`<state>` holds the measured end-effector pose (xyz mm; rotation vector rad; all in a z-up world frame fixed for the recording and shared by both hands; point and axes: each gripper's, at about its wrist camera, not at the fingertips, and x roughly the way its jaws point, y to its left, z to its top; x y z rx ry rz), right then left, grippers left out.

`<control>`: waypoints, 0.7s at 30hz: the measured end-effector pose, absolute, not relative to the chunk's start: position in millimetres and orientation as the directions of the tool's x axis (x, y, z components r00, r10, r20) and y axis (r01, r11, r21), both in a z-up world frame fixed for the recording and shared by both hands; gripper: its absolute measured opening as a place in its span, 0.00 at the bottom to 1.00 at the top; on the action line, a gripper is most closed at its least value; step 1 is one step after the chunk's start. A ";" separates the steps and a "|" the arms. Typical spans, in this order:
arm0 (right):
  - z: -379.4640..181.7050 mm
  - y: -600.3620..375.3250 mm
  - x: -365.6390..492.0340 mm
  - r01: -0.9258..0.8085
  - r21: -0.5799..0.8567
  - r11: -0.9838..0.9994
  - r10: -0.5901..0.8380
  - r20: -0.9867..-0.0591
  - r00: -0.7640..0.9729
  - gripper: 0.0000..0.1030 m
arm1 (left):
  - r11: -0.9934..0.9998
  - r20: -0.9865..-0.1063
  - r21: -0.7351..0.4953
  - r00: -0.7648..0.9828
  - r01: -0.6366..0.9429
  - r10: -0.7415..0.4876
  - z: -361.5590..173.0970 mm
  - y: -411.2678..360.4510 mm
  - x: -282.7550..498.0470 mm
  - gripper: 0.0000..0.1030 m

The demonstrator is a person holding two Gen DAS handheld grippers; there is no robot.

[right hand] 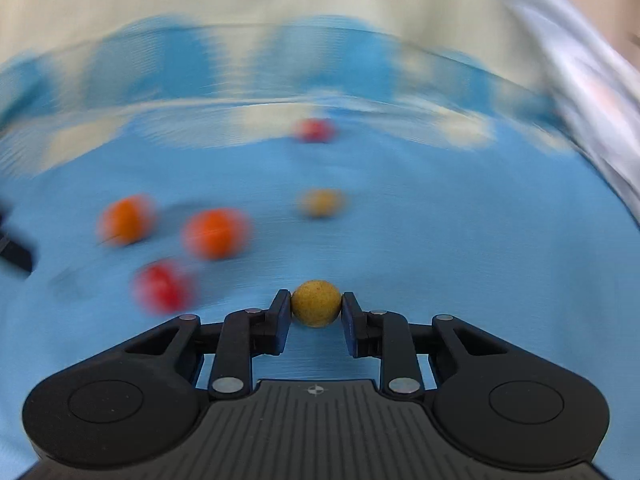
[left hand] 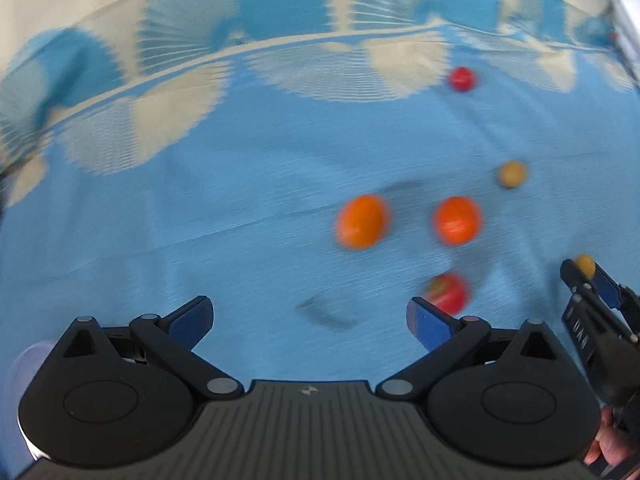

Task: Organize fruits
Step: 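Grasp a yellow-brown fruit with the right tool while the left tool grasps a red tomato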

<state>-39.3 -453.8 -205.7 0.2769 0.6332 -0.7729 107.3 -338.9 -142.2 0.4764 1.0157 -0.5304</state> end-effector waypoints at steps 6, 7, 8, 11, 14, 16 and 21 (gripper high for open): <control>-214.8 -475.1 -54.6 0.796 0.068 0.601 -0.588 -0.638 0.498 0.27 | 0.742 -0.925 0.026 0.298 0.670 -0.237 -174.8 -383.8 101.8 1.00; -215.6 -474.9 -54.5 0.796 0.068 0.602 -0.588 -0.636 0.499 0.27 | 0.743 -0.925 0.015 0.291 0.669 -0.243 -179.5 -386.4 101.5 0.92; -215.9 -474.0 -54.5 0.795 0.070 0.603 -0.588 -0.635 0.502 0.27 | 0.746 -0.928 -0.001 0.278 0.666 -0.249 -183.9 -387.2 102.1 0.65; -216.9 -474.6 -54.5 0.793 0.076 0.605 -0.586 -0.632 0.508 0.28 | 0.729 -0.923 0.015 0.290 0.684 -0.253 -181.9 -386.6 97.1 0.36; -215.5 -476.7 -54.8 0.793 0.079 0.604 -0.586 -0.630 0.509 0.28 | 0.729 -0.922 -0.001 0.281 0.684 -0.265 -176.6 -379.8 93.1 0.36; -215.5 -476.7 -54.3 0.793 0.078 0.604 -0.587 -0.629 0.509 0.28 | 0.736 -0.909 0.014 0.315 0.677 -0.273 -175.8 -372.7 91.1 0.46; -215.2 -476.5 -55.5 0.793 0.084 0.603 -0.586 -0.627 0.513 0.28 | 0.705 -0.901 -0.016 0.296 0.709 -0.318 -171.3 -355.6 83.2 0.82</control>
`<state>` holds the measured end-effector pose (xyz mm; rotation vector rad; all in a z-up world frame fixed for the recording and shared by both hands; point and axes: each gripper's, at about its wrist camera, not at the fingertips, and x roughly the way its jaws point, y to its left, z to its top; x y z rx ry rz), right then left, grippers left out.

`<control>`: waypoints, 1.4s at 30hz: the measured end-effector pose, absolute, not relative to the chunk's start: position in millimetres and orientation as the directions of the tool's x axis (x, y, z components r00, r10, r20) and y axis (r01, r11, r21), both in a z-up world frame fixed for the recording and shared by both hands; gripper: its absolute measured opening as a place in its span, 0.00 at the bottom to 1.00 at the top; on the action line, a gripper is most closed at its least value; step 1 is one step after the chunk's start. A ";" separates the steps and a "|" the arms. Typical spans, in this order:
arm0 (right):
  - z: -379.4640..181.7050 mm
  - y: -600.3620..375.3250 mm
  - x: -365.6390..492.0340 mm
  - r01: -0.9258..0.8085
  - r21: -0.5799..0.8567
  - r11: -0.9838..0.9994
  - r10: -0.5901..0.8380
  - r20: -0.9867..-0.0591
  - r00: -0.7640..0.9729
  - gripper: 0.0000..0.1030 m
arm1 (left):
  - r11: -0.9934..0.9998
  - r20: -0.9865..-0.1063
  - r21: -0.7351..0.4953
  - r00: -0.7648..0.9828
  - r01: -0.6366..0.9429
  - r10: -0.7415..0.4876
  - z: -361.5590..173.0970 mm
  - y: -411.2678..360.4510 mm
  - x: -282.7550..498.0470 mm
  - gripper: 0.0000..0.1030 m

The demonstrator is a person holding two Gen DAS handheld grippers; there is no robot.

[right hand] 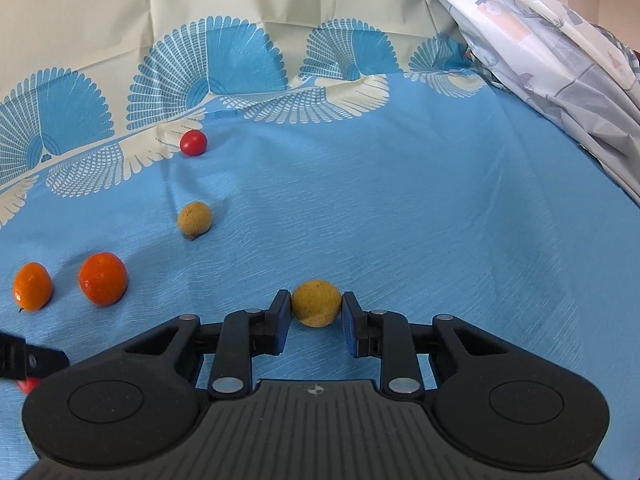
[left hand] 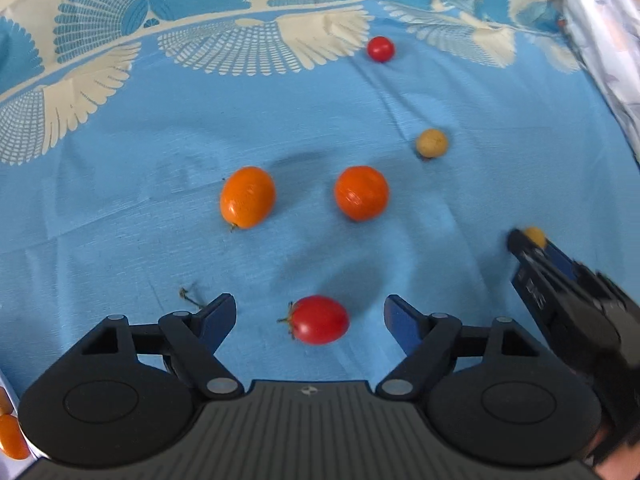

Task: Organize fruits
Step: 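Grasp a yellow-brown fruit with the right tool while the left tool grasps a red tomato, then carry the red tomato and yellow-brown fruit in both tools over the plate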

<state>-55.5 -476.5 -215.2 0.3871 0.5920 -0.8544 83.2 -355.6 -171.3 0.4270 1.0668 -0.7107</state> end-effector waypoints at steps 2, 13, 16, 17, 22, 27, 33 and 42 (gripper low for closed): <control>-215.1 -476.8 -54.5 0.793 0.082 0.603 -0.588 -0.627 0.512 0.28 | 0.692 -0.902 -0.012 0.290 0.722 -0.319 -173.3 -354.6 78.3 0.68; -212.1 -481.2 -56.7 0.795 0.110 0.596 -0.592 -0.609 0.528 0.27 | 0.701 -0.881 -0.002 0.330 0.713 -0.338 -147.0 -337.2 66.1 0.41; -203.7 -476.2 -63.1 0.802 0.109 0.587 -0.625 -0.568 0.535 0.27 | 0.720 -0.861 -0.011 0.360 0.694 -0.360 -112.0 -305.3 50.1 0.41; -199.9 -472.4 -65.9 0.802 0.103 0.588 -0.636 -0.554 0.537 0.27 | 0.728 -0.855 -0.006 0.375 0.685 -0.359 -100.3 -292.7 44.1 0.41; -161.9 -432.3 -89.9 0.767 0.095 0.634 -0.632 -0.507 0.586 0.28 | 0.800 -0.840 0.042 0.454 0.598 -0.295 -55.4 -208.7 23.3 0.41; -112.6 -347.7 -136.0 0.604 0.103 0.790 -0.489 -0.487 0.723 0.28 | 0.870 -0.836 0.064 0.502 0.489 -0.221 -28.4 -118.0 8.6 0.41; -67.8 -254.1 -166.1 0.400 0.151 0.904 -0.273 -0.516 0.812 0.28 | 0.917 -0.817 0.024 0.537 0.397 -0.211 -7.9 -34.3 -17.2 0.41; -19.5 -143.2 -167.7 0.122 0.139 0.983 -0.041 -0.480 0.877 0.28 | 0.940 -0.764 -0.032 0.598 0.340 -0.243 14.0 40.5 -61.8 0.41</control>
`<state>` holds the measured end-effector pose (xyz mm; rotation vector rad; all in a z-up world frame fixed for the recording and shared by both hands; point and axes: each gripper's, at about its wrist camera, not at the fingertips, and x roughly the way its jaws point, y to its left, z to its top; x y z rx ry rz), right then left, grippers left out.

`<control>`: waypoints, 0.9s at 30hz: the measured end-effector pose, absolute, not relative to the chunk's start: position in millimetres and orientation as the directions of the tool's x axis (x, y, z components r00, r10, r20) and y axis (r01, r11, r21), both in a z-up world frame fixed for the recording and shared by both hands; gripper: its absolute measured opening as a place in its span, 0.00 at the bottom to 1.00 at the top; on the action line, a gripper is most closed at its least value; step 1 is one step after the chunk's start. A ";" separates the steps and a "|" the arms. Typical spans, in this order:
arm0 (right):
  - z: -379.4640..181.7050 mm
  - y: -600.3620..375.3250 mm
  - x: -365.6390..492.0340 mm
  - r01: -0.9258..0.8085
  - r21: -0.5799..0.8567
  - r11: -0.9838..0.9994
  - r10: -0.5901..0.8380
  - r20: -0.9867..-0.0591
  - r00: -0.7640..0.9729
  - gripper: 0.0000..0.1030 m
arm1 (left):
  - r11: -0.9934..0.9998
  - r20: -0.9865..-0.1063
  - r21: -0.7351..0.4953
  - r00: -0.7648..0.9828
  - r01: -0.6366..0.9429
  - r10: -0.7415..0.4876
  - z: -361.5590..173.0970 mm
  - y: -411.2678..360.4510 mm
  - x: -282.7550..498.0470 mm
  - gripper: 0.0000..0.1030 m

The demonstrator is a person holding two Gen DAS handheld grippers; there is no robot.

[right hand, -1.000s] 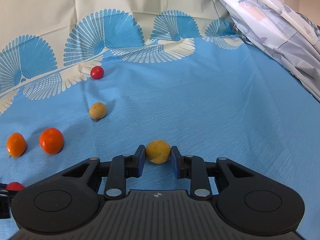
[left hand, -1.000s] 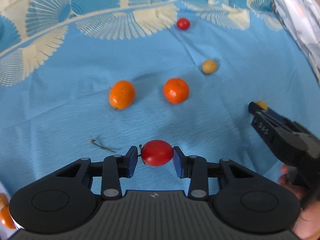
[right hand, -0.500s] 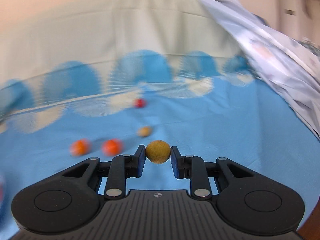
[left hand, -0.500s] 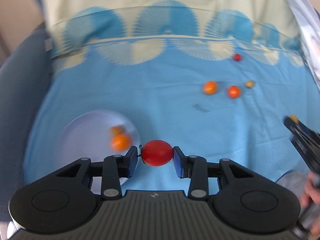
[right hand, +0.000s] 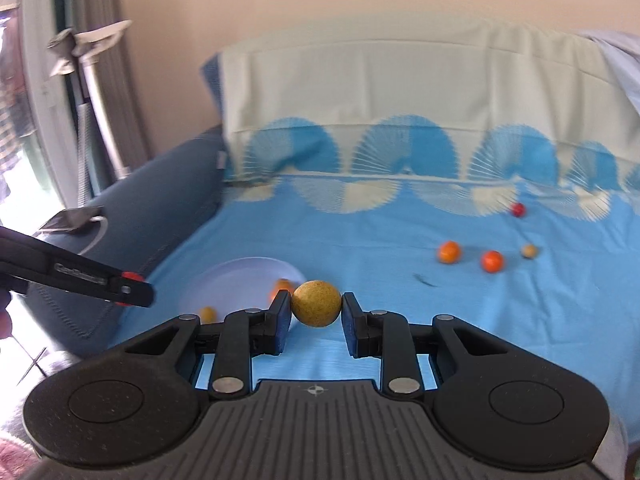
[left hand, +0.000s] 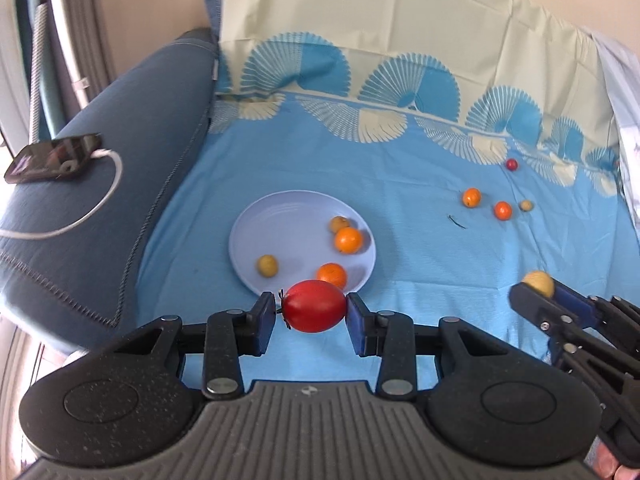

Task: Organize fruits
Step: 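Carry the red tomato and yellow-brown fruit in both tools over the plate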

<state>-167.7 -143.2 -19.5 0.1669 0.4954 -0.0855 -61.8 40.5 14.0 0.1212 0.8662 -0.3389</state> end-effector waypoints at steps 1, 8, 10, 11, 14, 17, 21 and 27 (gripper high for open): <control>-16.6 -134.1 -168.6 0.104 0.131 0.986 -0.029 -0.478 0.878 0.28 | 0.942 -0.762 -0.038 0.600 0.334 -0.244 13.7 46.1 -64.6 0.41; -7.6 -102.5 -175.0 0.046 0.075 0.996 -0.004 -0.488 0.873 0.28 | 0.955 -0.758 -0.083 0.604 0.283 -0.245 9.7 79.4 -69.3 0.41; -5.8 -100.6 -175.5 0.046 0.064 0.997 -0.009 -0.488 0.873 0.28 | 0.958 -0.756 -0.095 0.606 0.272 -0.247 9.5 85.7 -67.8 0.41; -6.0 -100.0 -174.4 0.045 0.059 0.997 -0.011 -0.487 0.873 0.28 | 0.959 -0.754 -0.098 0.608 0.267 -0.247 9.7 87.4 -67.4 0.41; -6.5 -97.1 -173.7 0.038 0.046 0.998 -0.011 -0.490 0.872 0.28 | 0.960 -0.750 -0.101 0.614 0.260 -0.245 9.9 89.7 -67.0 0.41; -7.9 -97.2 -173.2 0.037 0.043 0.998 -0.011 -0.496 0.868 0.28 | 0.960 -0.751 -0.104 0.612 0.261 -0.248 8.7 89.3 -66.1 0.41; -11.1 -100.4 -172.5 0.048 0.049 0.998 -0.017 -0.503 0.864 0.28 | 0.959 -0.755 -0.104 0.607 0.264 -0.248 7.1 86.1 -62.2 0.41; -14.8 -101.0 -167.4 0.051 0.044 0.998 -0.022 -0.515 0.857 0.28 | 0.960 -0.759 -0.110 0.602 0.257 -0.248 4.7 85.1 -55.4 0.41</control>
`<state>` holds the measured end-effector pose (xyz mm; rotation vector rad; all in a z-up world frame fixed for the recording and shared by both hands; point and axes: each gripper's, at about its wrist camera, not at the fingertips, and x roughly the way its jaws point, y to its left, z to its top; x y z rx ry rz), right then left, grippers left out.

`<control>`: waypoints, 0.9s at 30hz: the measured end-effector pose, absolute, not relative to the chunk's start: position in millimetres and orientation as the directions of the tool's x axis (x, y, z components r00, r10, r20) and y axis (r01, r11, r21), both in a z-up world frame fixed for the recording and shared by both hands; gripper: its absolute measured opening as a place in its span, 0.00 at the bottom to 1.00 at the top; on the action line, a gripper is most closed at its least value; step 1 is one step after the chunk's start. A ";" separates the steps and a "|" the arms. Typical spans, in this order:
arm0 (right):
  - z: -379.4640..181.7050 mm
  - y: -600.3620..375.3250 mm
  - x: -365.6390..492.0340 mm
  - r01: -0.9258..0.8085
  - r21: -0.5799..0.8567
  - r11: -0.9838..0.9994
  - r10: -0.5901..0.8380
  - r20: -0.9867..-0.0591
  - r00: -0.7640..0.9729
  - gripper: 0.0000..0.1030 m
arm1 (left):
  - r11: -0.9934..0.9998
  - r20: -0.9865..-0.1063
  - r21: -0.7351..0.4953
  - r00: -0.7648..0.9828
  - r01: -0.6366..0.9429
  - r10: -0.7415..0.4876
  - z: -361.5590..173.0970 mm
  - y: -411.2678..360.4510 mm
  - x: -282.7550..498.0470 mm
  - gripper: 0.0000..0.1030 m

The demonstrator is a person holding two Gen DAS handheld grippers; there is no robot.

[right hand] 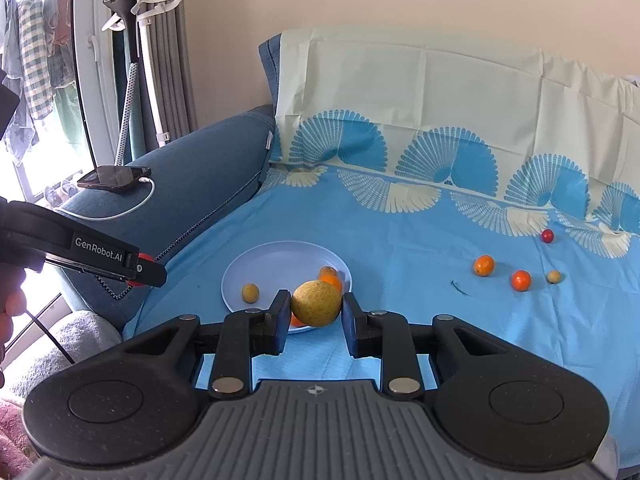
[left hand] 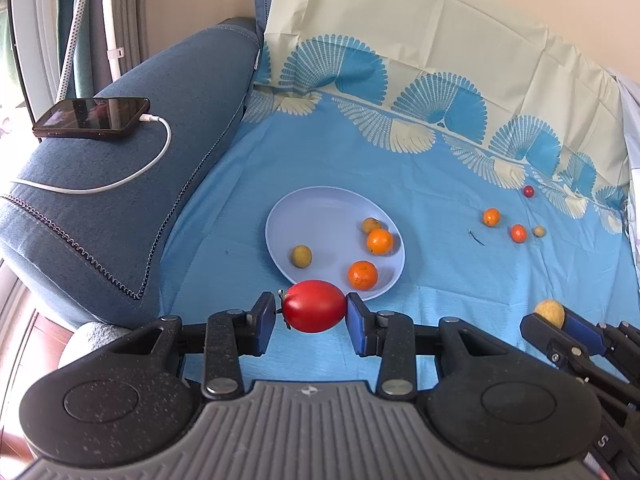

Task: Organize fruits
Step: 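Carry the red tomato and yellow-brown fruit in both tools over the plate, then open the left tool onto the plate while the right tool releases its fruit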

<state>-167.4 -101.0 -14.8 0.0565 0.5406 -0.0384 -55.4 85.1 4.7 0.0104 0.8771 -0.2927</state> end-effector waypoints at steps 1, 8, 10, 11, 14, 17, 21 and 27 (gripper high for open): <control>-15.6 -101.0 -166.2 0.050 0.042 0.998 -0.021 -0.518 0.855 0.28 | 0.961 -0.760 -0.110 0.601 0.255 -0.247 4.4 84.5 -53.5 0.41; -21.1 -100.8 -153.2 0.038 0.026 0.999 -0.019 -0.532 0.846 0.28 | 0.965 -0.763 -0.116 0.601 0.235 -0.238 2.8 80.0 -33.2 0.41; -23.1 -100.3 -148.0 0.037 0.025 0.999 -0.017 -0.538 0.843 0.28 | 0.966 -0.764 -0.116 0.601 0.231 -0.235 2.9 79.6 -25.9 0.41; -24.4 -100.1 -145.3 0.036 0.027 0.999 -0.015 -0.542 0.840 0.28 | 0.966 -0.764 -0.116 0.601 0.230 -0.234 2.6 79.3 -22.3 0.41; -27.4 -99.0 -134.6 0.033 0.029 0.999 -0.012 -0.548 0.836 0.28 | 0.968 -0.768 -0.113 0.599 0.225 -0.229 0.6 76.6 -10.4 0.41; -31.6 -98.7 -122.9 0.031 0.037 0.999 -0.005 -0.558 0.830 0.28 | 0.969 -0.774 -0.111 0.593 0.223 -0.225 -3.3 73.4 2.5 0.41; -39.1 -99.0 -106.5 0.024 0.043 0.999 0.005 -0.574 0.819 0.28 | 0.969 -0.784 -0.100 0.582 0.225 -0.216 -12.1 65.8 20.1 0.41; -50.7 -103.2 -76.6 0.023 0.035 0.999 0.002 -0.598 0.802 0.28 | 0.969 -0.803 -0.094 0.558 0.229 -0.209 -29.9 50.6 50.7 0.41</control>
